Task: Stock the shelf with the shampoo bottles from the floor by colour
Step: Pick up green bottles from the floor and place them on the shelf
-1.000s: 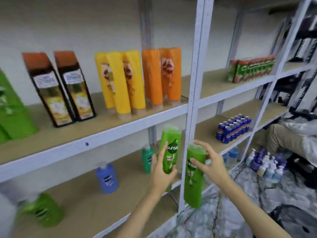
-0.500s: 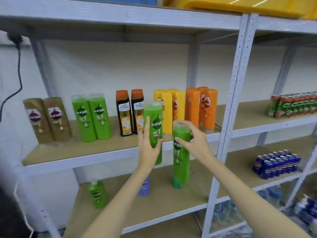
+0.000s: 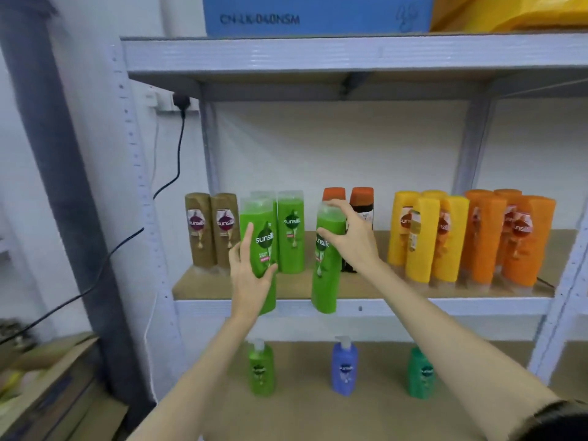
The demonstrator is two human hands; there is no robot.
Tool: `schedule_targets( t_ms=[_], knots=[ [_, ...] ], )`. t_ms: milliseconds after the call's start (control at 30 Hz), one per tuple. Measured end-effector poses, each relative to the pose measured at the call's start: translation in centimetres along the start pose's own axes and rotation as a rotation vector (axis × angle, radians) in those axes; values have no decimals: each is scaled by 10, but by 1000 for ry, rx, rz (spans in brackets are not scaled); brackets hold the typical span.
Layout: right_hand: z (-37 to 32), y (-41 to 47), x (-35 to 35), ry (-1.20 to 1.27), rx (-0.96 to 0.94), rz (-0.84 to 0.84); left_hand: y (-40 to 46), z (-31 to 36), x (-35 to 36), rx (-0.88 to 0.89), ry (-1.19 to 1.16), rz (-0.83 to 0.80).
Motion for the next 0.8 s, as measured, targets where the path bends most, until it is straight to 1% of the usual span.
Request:
schedule_targets(
  t_ms=[100, 233, 400, 500, 600, 667, 700, 767, 800],
  knots=[
    [-8, 23, 29, -32, 7, 20, 19, -16, -16, 23, 22, 25],
    [-9, 42, 61, -54, 44, 49, 33, -31, -24, 62, 34, 21],
    [-1, 51, 89, -138, 117, 23, 41, -44, -22, 50, 13, 24],
    [-2, 55, 96, -215, 111, -8, 45, -49, -16, 49, 17, 6],
    [-2, 57, 99, -227, 104, -50, 49, -52, -7, 42, 8, -22],
    [1, 53, 97, -167, 114, -51, 53, -52, 2, 34, 10, -52],
    [4, 49, 95, -94, 125, -35, 55, -53, 7, 27, 11, -62],
    [16, 34, 90, 61, 182, 11, 60, -53, 16, 11, 24, -65],
    [25, 25, 90, 98, 229, 10, 62, -54, 21, 3, 28, -63]
  ],
)
Point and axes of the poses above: each hand's wrist, its own y-axis towards the middle knuckle, its own x-axis out of the palm, z = x × y, the point moved 7 cm from there along y, towards the middle knuckle, and after that the axes turned 7 degrees about -x, right-handed, at the moved point
